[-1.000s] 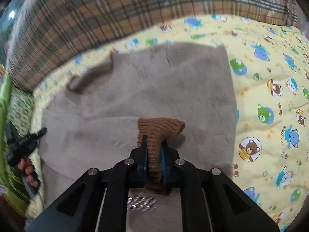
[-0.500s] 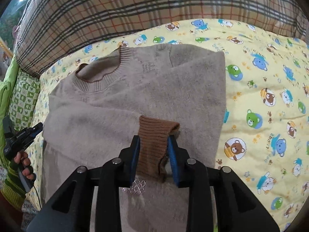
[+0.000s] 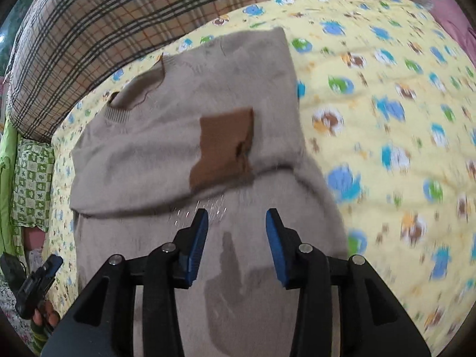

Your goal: Fold small clothes

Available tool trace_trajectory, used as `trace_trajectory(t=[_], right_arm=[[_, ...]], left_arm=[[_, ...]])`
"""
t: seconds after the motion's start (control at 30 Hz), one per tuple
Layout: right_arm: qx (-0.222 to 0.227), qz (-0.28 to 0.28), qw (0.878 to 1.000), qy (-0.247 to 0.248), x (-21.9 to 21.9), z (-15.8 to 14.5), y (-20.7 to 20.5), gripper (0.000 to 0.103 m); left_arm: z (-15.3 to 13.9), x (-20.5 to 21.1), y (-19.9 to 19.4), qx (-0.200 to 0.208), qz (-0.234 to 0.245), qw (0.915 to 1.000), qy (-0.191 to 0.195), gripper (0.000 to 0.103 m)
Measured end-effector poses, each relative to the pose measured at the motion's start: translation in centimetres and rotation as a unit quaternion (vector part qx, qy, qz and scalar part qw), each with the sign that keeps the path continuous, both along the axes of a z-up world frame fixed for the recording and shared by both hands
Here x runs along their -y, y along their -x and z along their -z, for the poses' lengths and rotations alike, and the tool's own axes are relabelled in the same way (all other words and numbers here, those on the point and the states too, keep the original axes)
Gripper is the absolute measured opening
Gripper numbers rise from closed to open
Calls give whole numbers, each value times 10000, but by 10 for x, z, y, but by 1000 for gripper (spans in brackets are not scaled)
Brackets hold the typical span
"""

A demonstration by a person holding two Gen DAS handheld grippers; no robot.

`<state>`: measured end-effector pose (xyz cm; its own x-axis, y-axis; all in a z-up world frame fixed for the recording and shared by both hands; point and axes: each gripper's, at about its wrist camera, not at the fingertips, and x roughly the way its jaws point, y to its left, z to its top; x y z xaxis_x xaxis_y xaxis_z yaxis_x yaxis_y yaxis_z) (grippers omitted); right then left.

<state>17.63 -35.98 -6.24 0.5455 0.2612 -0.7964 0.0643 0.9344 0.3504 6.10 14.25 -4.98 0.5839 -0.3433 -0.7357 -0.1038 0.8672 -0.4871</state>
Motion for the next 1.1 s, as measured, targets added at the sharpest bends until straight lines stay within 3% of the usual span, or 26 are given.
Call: trace_trajectory(t=[0.23, 0.5, 0.8, 0.93, 1.1], right_arm=[[132, -64, 9996, -223, -20, -3, 45, 42], [177, -295, 9983, -471, -16, 3, 115, 48], [-45, 102, 9975, -703, 22, 33, 187, 48], [-137, 190, 9968, -770, 39, 43, 206, 48], [-265, 67, 9967, -762, 49, 57, 223, 48]], left_arm=[[7, -30, 50, -150, -3, 9998, 150, 54], [31, -32, 98, -553, 425, 9974, 170, 58], [61, -3, 126, -984, 923, 9900, 411, 58], [65, 8, 133, -877, 1019, 9900, 419, 70], [66, 13, 133, -912, 1227, 9877, 325, 72]])
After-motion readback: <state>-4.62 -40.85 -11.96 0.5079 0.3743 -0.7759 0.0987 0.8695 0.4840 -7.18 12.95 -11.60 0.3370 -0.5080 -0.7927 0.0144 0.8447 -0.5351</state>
